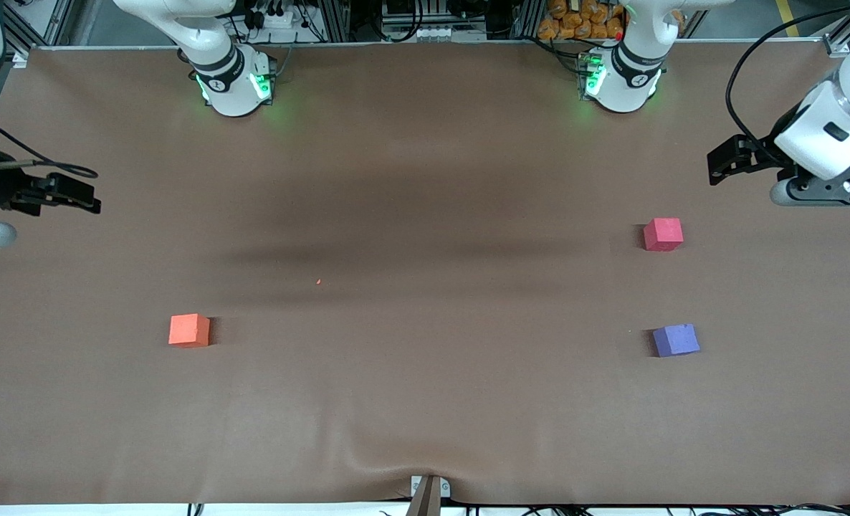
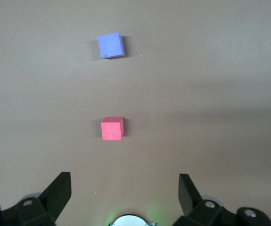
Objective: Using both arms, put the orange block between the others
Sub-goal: 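Reach the right gripper down to the orange cube and grasp it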
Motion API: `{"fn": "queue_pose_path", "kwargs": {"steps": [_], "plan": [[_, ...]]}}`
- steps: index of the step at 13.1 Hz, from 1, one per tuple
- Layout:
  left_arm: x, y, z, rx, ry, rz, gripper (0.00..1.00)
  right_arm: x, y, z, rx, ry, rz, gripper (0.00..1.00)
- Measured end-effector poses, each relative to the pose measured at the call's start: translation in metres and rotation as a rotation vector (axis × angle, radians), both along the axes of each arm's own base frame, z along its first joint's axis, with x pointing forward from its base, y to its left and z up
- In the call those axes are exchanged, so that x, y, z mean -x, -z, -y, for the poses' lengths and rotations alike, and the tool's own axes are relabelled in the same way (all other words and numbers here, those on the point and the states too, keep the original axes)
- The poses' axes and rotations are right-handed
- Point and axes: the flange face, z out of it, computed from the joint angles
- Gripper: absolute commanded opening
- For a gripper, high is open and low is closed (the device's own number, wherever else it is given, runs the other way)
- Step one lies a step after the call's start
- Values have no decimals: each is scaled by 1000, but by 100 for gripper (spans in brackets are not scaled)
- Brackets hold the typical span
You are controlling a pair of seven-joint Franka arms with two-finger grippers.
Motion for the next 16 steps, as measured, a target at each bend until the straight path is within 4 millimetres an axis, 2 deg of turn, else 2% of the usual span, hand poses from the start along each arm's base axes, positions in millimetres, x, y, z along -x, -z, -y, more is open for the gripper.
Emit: {"fn": "queue_pose_path", "kwargs": {"steps": [2,5,10,13,16], "plan": [[-2,1,-10,3,-17,-2,100,-25,35,10,1,17,14,100],[-2,2,-10,4,-17,-4,100,-60,108,22,3,35,6,100],[-2,2,-9,5,-15,-4,100,-94,215,25,6,39,-2,100],[-2,2,-7,8,-14,-3,100,-102,259,25,7,40,-8,100],[-1,1,-1,24,-5,-2,100,-107,291,25,7,41,-7,100]]}}
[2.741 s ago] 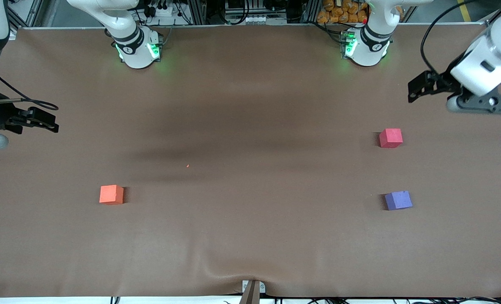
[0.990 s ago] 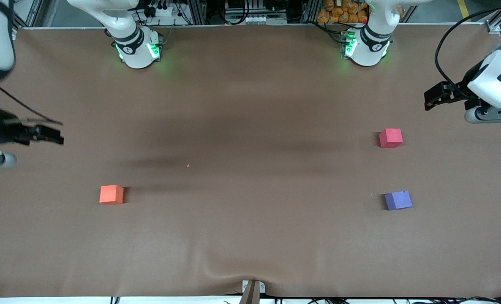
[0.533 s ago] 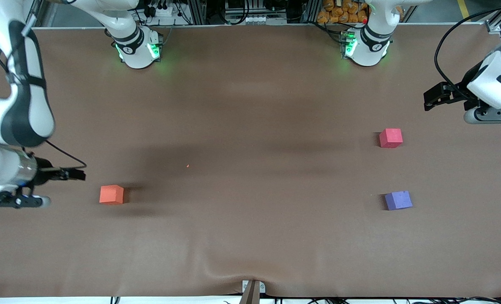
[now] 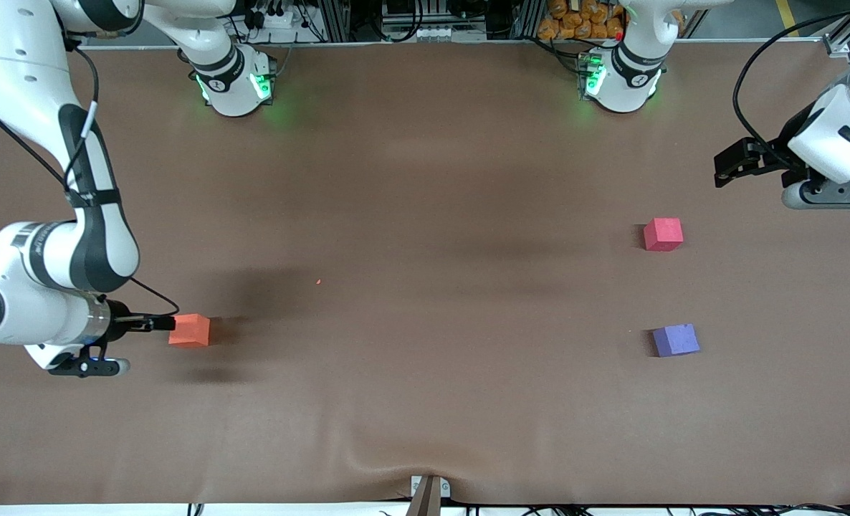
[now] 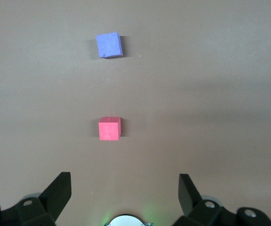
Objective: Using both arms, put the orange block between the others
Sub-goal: 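Reach the right gripper down to the orange cube and grasp it, then carry the orange cube with the right gripper toward the table's middle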
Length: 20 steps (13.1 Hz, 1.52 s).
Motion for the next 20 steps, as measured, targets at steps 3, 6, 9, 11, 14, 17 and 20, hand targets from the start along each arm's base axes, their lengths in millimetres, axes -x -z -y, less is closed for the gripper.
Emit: {"fn": "queue_pose_path", "kwargs": {"steps": [3,6,9,11,14,17,20], "plan": [[0,0,-1,1,-1,3,100,-2,17,0,0,1,1,100],[0,0,0,2,-1,4,100,-4,31,0,0,1,7,100],[-1,-1,-1,2,-1,7,100,-4,44,-5,-2,-5,-2,100],[-1,-1,-1,2,-2,7,100,-3,52,-9,-4,-11,-12,100],[-1,-1,-1,2,-3,7,100,-1,68,-16,-4,-21,-22,100],[-1,-1,-2,2,-3,7,100,0,76,-25,-5,-34,-24,100],[-1,-1,-2,2,-4,7,100,-2,84,-27,-3,-35,-2,100]]}}
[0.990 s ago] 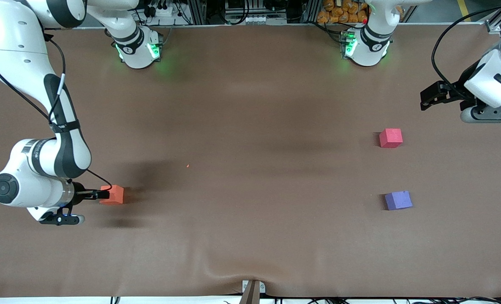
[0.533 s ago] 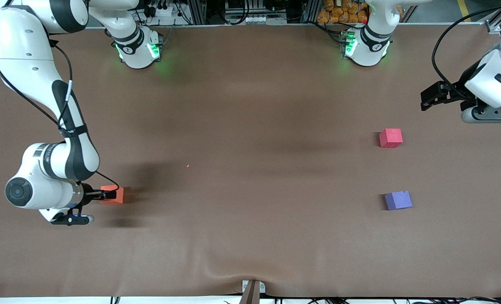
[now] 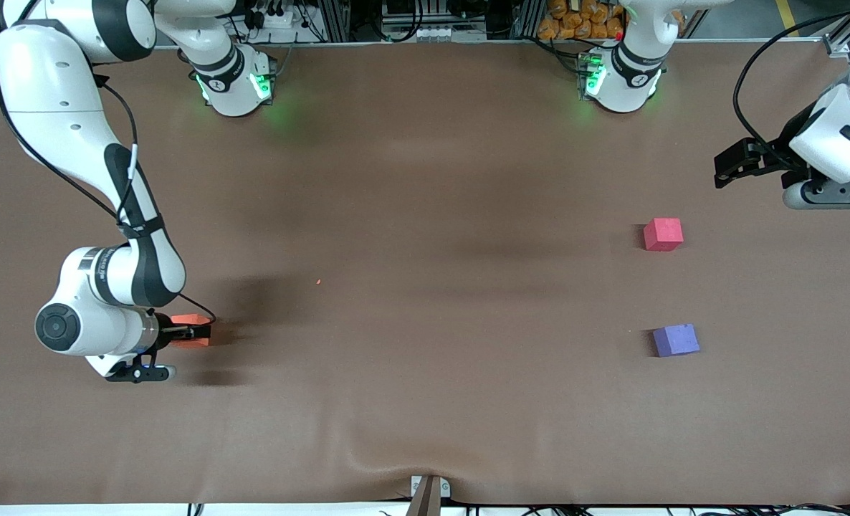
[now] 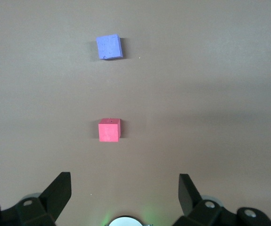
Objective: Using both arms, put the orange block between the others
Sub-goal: 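Carry the orange cube with the right gripper toward the table's middle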
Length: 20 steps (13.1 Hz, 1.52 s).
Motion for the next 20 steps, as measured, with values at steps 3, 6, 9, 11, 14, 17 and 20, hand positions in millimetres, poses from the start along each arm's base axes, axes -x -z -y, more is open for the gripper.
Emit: {"fn": "queue_pose_path", "kwargs": {"steps": [3,6,9,11,14,17,20], "plan": [[0,0,0,0,-1,0,100,-1,2,-2,-3,-30,11,65],[0,0,-2,0,-4,0,100,-1,2,-10,-8,-81,10,54],[-1,1,-3,0,-5,-1,100,-2,0,-9,-9,-96,13,48],[-1,1,-3,0,-7,-1,100,-2,-1,-9,-10,-104,16,48],[-1,1,-4,0,-7,-1,100,-5,-5,-14,-14,-110,27,48],[-1,1,-4,0,-7,-2,100,-7,-11,-50,-30,-114,39,49],[-1,1,-4,0,-8,-2,100,-3,-12,-111,-94,-2,33,48]]}}
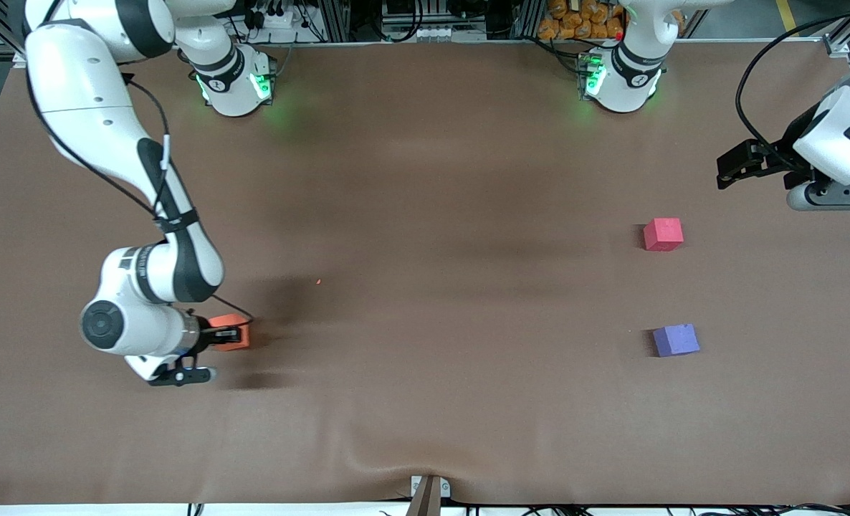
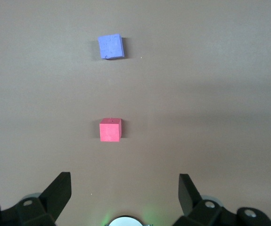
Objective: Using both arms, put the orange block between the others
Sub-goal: 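Carry the orange cube with the right gripper toward the table's middle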
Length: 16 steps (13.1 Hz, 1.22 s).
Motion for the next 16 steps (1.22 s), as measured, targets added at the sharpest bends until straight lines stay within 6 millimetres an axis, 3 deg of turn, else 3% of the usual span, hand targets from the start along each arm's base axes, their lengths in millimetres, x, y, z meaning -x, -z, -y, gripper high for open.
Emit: {"fn": "queue_pose_path", "kwargs": {"steps": [6,10,16], "plan": [[0,0,0,0,-1,0,100,22,-5,-121,-145,195,-49,49],[-1,1,-1,0,-1,-2,100,49,-10,-207,-172,284,-59,49],[-2,4,-1,0,-2,-7,100,92,-9,-293,-205,316,-90,52]]}}
